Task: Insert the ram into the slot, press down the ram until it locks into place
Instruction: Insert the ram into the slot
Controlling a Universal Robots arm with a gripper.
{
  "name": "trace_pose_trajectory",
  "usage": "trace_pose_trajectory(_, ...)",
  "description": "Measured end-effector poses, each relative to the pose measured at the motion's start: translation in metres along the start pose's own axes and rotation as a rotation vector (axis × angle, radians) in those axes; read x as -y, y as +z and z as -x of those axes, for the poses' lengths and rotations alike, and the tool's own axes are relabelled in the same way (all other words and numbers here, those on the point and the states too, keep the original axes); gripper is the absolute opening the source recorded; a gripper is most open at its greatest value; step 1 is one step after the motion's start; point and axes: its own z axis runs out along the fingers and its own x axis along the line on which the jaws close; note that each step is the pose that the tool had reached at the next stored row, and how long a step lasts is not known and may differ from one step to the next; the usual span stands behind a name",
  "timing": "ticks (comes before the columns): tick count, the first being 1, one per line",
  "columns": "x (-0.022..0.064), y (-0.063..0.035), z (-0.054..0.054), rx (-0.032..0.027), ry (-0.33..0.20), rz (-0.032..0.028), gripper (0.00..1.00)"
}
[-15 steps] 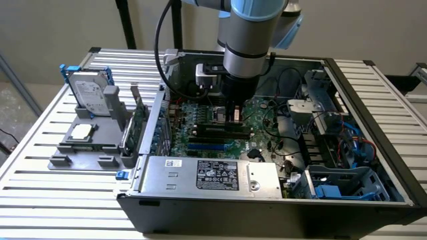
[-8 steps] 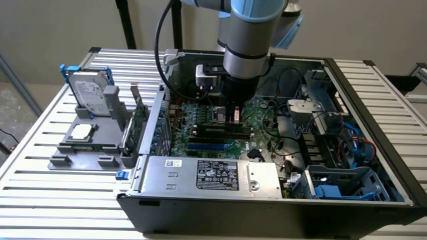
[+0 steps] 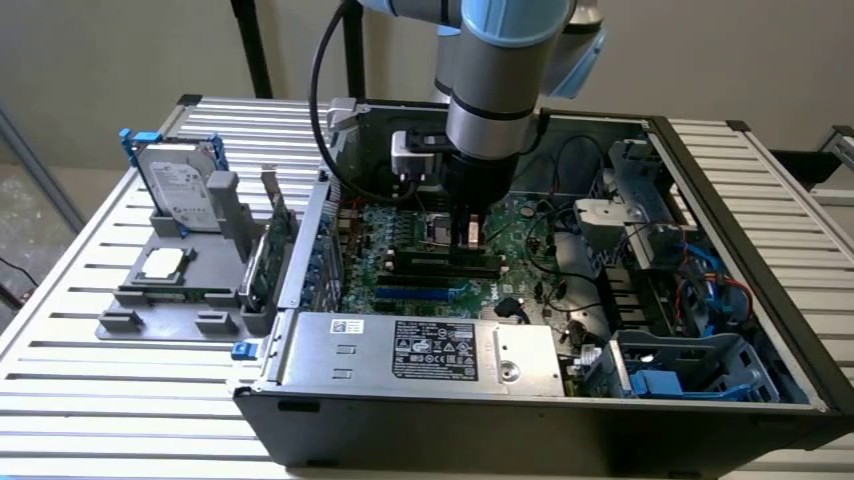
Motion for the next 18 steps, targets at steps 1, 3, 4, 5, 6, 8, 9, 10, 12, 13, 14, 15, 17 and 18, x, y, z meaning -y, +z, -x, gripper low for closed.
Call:
trace_pose_trajectory(1,0.0,0.0002,0.0,-0.0001,0.0,0.0,0.13)
trace_pose_trajectory(3,0.0,0.0008,0.0,-0.0002,0.0,0.0,0.13)
trace_pose_trajectory(4,0.0,0.001,0.0,-0.0002,0.0,0.0,0.13)
trace_pose_trajectory(5,0.0001,0.0013,0.0,-0.0002,0.0,0.0,0.13)
trace_pose_trajectory(6,0.0001,0.0016,0.0,-0.0002,0.0,0.0,0.13)
trace_pose_trajectory(8,0.0001,0.0022,0.0,-0.0002,0.0,0.0,0.13)
trace_pose_trajectory(9,0.0001,0.0025,0.0,-0.0001,0.0,-0.0001,0.13)
trace_pose_trajectory(10,0.0001,0.0027,0.0,-0.0002,0.0,0.0,0.13)
trace_pose_trajectory(12,0.0001,0.0029,0.0,-0.0006,0.0,0.0001,0.15)
trace_pose_trajectory(13,0.0001,0.0029,0.0,-0.0005,0.0,0.0001,0.15)
trace_pose_trajectory(14,0.0001,0.003,0.0,-0.0003,0.0,0.0001,0.21)
trace_pose_trajectory(15,0.0001,0.003,0.0,-0.0003,0.0,0.0,0.21)
trace_pose_trajectory(17,0.0001,0.003,0.0,-0.0002,0.0,0.0,0.21)
trace_pose_trajectory(18,0.0001,0.0025,0.0,-0.0002,0.0,0.0,0.21)
